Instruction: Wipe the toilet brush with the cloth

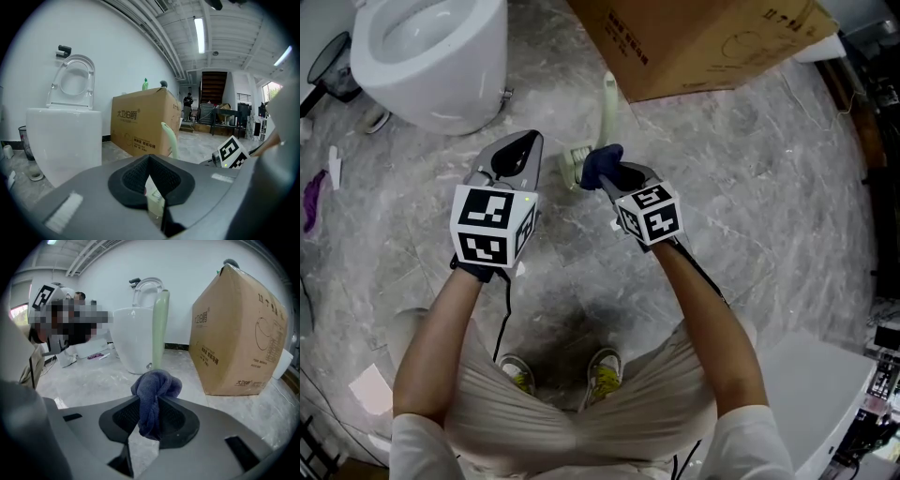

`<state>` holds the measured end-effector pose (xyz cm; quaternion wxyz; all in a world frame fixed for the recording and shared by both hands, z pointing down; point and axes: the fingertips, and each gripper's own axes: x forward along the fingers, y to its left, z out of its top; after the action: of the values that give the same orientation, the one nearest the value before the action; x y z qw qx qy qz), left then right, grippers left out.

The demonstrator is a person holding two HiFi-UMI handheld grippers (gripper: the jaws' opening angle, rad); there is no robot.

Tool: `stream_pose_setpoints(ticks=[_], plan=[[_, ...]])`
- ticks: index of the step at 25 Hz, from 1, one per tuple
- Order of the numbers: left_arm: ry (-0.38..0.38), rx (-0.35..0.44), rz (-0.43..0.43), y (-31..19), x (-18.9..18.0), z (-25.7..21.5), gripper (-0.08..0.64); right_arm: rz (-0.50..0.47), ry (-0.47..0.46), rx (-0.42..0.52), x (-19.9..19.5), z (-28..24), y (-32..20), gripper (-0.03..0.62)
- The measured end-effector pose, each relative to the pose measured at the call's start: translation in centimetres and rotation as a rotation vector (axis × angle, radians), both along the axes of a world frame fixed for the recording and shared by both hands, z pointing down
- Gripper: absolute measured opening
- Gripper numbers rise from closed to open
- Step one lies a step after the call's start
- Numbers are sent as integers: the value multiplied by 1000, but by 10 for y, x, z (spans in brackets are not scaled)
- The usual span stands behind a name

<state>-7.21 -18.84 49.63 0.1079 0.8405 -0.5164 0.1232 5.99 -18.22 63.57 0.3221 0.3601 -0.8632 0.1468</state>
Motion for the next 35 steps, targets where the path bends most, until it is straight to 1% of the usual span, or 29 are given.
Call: stream_pose_setpoints(ticks=[4, 6, 9, 12, 18, 22, 25, 28, 32, 35], plan=[[18, 7, 9, -3, 6, -4, 2, -14, 36, -15, 6, 18, 1, 109], [17, 6, 12, -2, 7, -3, 2, -10, 37, -29, 7, 25, 3, 109], [15, 4, 13, -3, 6, 0, 2, -5, 30, -26, 6, 26, 2, 109], [14, -2, 12, -3, 5, 2, 2, 4, 11, -6, 3, 13, -1, 110], [22, 1, 13, -3, 5, 1, 2, 22, -68, 49, -7, -24, -5, 112], [27, 4, 13, -3, 4, 0, 2, 45, -84, 85, -7, -42, -9, 112], [27, 3, 17, 0, 2, 0, 2, 58, -100, 87, -8, -53, -8, 114], [36, -6, 13, -1, -1, 2, 2, 61, -88, 103, -9, -66, -6, 114], [43, -18, 6, -4, -4, 5, 2, 129, -122, 131, -6, -78, -14, 114], [70, -44, -13, -6, -11, 5, 2, 191, -146, 112, -3, -57, -12, 114]])
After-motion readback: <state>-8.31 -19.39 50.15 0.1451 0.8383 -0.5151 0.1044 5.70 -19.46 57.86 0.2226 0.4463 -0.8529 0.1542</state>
